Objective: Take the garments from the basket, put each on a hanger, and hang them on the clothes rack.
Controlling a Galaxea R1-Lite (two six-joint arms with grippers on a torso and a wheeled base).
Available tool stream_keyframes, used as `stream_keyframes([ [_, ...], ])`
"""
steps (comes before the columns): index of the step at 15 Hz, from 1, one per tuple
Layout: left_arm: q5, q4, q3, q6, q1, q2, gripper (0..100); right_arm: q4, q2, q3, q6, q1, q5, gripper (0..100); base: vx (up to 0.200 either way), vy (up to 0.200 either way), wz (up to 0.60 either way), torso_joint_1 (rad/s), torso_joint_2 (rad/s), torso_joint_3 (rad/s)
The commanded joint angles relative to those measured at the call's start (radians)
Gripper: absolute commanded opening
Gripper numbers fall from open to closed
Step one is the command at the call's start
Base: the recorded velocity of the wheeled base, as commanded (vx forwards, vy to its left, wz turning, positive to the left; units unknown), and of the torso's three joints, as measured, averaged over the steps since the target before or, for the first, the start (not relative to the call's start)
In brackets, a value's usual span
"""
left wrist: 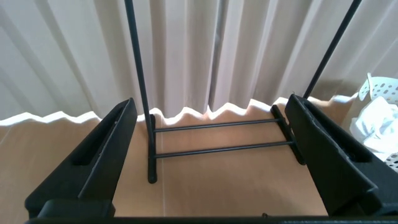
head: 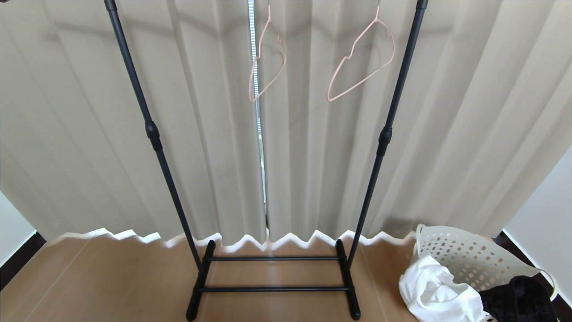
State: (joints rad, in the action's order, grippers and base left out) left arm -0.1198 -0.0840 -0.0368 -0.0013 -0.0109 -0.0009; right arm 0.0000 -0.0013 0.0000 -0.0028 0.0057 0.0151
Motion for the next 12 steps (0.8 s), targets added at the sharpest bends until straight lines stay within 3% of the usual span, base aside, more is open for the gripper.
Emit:
stream_keyframes([
  [1,0.000,0.000,0.000,0.000,0.000,0.001,100,0.000,0.001,0.000,0.000,0.000,0.000,100,0.000,0.000,-0.60,0.002,0.01,0.002],
  [7,0.000,0.000,0.000,0.000,0.000,0.001,100,0.000,0.001,0.000,0.000,0.000,0.002,100,0.000,0.000,-0.60,0.001,0.00,0.007],
  [9,0.000,0.000,0.000,0.000,0.000,0.001,100,0.000,0.001,0.000,0.000,0.000,0.000,100,0.000,0.000,0.00,0.000,0.00,0.000],
  [12,0.000,0.000,0.000,0.000,0.000,0.001,100,0.000,0.001,0.000,0.000,0.000,0.000,100,0.000,-0.200,0.00,0.001,0.00,0.001],
])
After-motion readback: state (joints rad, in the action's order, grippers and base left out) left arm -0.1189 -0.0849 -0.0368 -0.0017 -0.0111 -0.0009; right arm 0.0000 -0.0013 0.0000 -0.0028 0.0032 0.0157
